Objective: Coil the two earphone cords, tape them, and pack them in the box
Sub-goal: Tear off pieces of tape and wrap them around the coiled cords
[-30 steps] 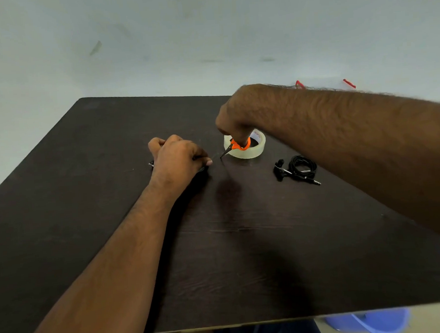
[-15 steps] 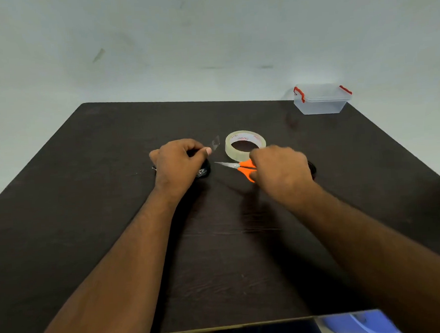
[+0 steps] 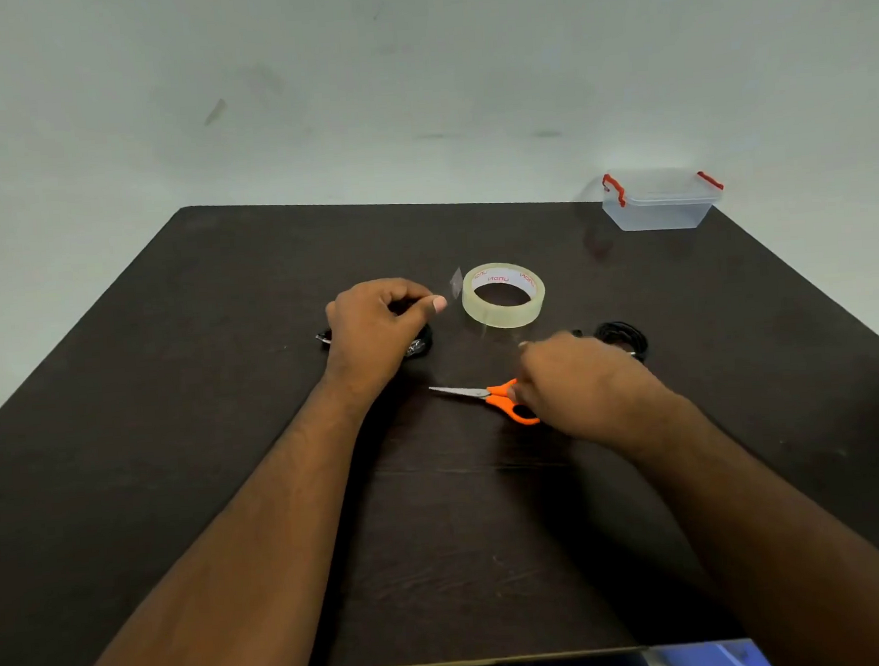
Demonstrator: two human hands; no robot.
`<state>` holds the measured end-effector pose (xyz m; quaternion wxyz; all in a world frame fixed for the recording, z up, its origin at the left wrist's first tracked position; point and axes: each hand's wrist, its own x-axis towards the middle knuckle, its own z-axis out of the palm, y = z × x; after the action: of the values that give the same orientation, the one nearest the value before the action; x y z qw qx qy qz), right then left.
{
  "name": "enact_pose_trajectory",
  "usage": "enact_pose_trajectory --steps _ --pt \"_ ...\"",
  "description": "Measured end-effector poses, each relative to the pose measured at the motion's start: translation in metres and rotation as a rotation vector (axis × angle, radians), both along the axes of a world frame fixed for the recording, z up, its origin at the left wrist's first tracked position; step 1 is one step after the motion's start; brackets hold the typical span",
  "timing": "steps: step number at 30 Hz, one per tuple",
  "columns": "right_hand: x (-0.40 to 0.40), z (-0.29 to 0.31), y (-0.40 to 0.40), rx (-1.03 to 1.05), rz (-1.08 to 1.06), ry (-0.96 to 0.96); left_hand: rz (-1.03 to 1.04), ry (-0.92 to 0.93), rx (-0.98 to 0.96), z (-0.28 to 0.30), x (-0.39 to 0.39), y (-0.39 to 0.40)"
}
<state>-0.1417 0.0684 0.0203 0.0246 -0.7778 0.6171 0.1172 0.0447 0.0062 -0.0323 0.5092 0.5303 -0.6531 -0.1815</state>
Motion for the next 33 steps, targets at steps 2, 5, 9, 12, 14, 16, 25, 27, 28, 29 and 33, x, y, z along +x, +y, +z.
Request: enact_pose_trajectory --steps 2,5,9,12,14,16,25,27,28,29,33 --pt "-0.003 -0.002 -0.008 -0.294 -0.008 -0.242 -0.058 -0.016 -0.031 0.002 -0.001 0.002" --pt "-0.007 -0.014 -0.024 -0.472 0.110 -0.920 -0.166 -0.118 -0.069 0.004 -0.004 0.006" --pt "-0.012 -0.028 -0.044 -0.179 0.162 -1.168 -0.246 -0.188 -0.115 0.003 -0.008 0.009" --pt "-0.014 -0.032 -0.046 -0.073 0.077 -1.340 -0.268 -0.205 -0.118 0.004 -0.009 0.010" --pt "-0.015 -0.033 -0.046 -0.078 0.101 -1.369 -0.279 -0.200 -0.115 0.003 -0.009 0.009" --pt "-0.016 -0.031 -0.046 -0.052 0.130 -1.381 -0.285 -0.187 -0.119 0.002 -0.010 0.009" --pt "-0.064 -0.024 -0.061 -0.331 -0.223 -1.698 -0.216 -0.044 -0.046 0.004 -0.016 0.017" --pt "-0.098 -0.026 -0.065 -0.535 -0.397 -1.827 -0.142 0.053 -0.038 0.005 -0.024 0.019" --pt "-0.114 -0.029 -0.066 -0.613 -0.461 -1.860 -0.123 0.062 -0.028 0.007 -0.032 0.020" --pt "-0.125 -0.033 -0.067 -0.671 -0.515 -1.874 -0.118 0.031 -0.012 0.009 -0.041 0.020" --pt "-0.136 -0.040 -0.075 -0.707 -0.607 -1.940 -0.163 -0.211 0.036 0.021 -0.086 0.013"
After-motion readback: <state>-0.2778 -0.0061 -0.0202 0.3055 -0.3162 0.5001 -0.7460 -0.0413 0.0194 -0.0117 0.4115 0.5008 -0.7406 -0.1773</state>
